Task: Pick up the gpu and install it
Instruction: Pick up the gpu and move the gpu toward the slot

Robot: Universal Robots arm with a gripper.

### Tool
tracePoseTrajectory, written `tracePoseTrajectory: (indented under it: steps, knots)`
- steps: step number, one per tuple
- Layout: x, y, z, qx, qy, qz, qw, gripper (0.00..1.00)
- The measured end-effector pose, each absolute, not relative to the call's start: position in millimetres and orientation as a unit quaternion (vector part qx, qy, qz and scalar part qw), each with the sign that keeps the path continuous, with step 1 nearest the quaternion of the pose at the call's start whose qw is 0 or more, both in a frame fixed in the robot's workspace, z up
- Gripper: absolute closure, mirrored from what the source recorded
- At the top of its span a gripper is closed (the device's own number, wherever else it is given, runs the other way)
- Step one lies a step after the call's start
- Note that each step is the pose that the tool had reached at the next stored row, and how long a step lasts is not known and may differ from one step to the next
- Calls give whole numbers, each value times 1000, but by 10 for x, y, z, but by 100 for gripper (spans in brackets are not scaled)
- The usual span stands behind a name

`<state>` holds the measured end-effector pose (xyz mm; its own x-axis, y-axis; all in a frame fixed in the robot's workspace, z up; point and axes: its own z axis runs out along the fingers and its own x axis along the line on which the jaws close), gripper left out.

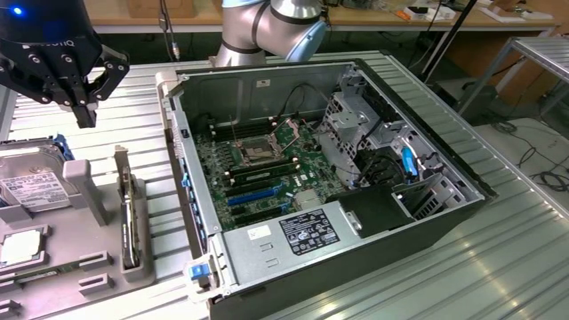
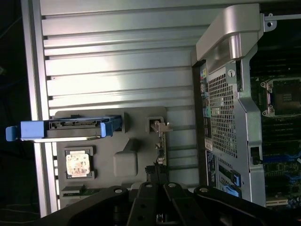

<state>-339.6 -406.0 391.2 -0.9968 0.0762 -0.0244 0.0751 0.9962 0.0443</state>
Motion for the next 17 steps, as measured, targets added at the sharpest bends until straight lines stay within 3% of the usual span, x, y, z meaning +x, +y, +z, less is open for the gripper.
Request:
tracePoseTrajectory:
  steps: [6, 9, 11, 12, 17]
  knots:
    - [-3396, -4060, 3912, 38, 999, 22, 13, 89]
    - [-3396, -4060, 3912, 38, 999, 22, 13, 70]
    - [-3396, -4060, 3912, 38, 999, 22, 13, 70]
    - [-3396, -4060, 3912, 38, 999, 22, 13, 64]
    - [-3396, -4060, 3912, 38, 999, 22, 13, 64]
